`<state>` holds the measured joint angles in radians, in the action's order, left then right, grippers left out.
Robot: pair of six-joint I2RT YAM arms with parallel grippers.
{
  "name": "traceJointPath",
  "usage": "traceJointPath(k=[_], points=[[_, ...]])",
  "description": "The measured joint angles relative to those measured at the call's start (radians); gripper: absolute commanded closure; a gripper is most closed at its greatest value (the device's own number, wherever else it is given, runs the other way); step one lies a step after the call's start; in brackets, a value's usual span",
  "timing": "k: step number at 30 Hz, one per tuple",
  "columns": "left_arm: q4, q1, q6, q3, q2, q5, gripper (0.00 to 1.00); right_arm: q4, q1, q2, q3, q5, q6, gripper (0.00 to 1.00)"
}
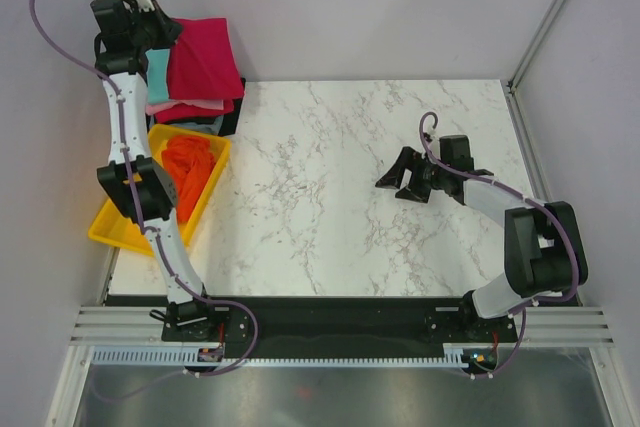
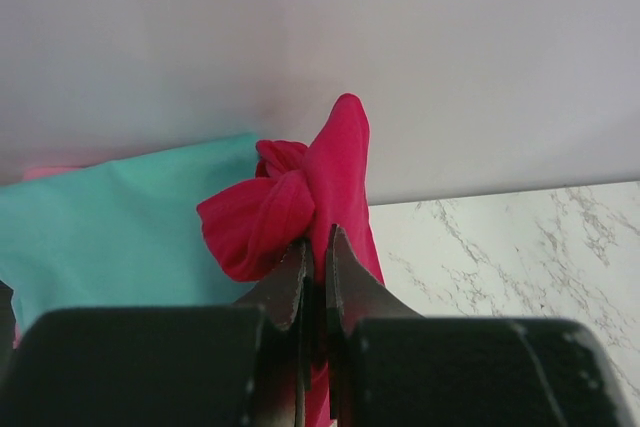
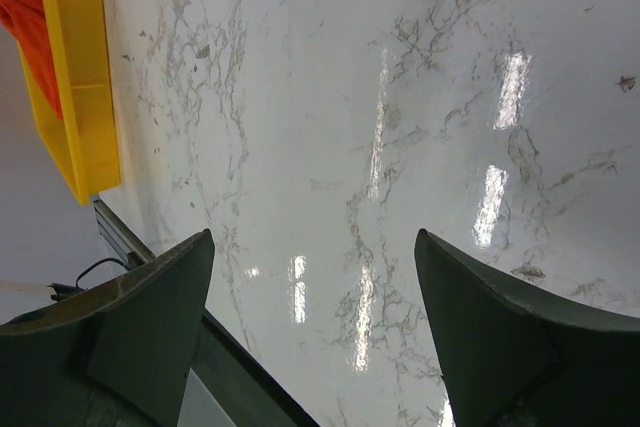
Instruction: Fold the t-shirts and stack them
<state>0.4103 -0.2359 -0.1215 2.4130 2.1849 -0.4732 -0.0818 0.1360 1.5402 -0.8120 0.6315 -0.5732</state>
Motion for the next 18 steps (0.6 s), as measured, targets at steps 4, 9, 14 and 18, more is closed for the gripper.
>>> traceJointPath(k=[4,9,14,18], points=[[-0.016,-0.013,-0.008,0.0,-0.003,-0.025,0.98,0.0,0.004,0.01,0.0,0.0,0.0,0.1],[-0.033,-0.029,-0.018,0.0,-0.015,-0.055,0.98,0.0,0.006,0.013,0.0,0.0,0.0,0.1],[-0.054,-0.053,-0.02,0.0,-0.019,-0.06,0.98,0.0,0.009,0.013,0.0,-0.001,0.0,0.1],[-0.055,-0.065,-0.023,0.012,-0.011,-0.064,0.98,0.0,0.013,0.022,0.0,-0.002,0.001,0.11]])
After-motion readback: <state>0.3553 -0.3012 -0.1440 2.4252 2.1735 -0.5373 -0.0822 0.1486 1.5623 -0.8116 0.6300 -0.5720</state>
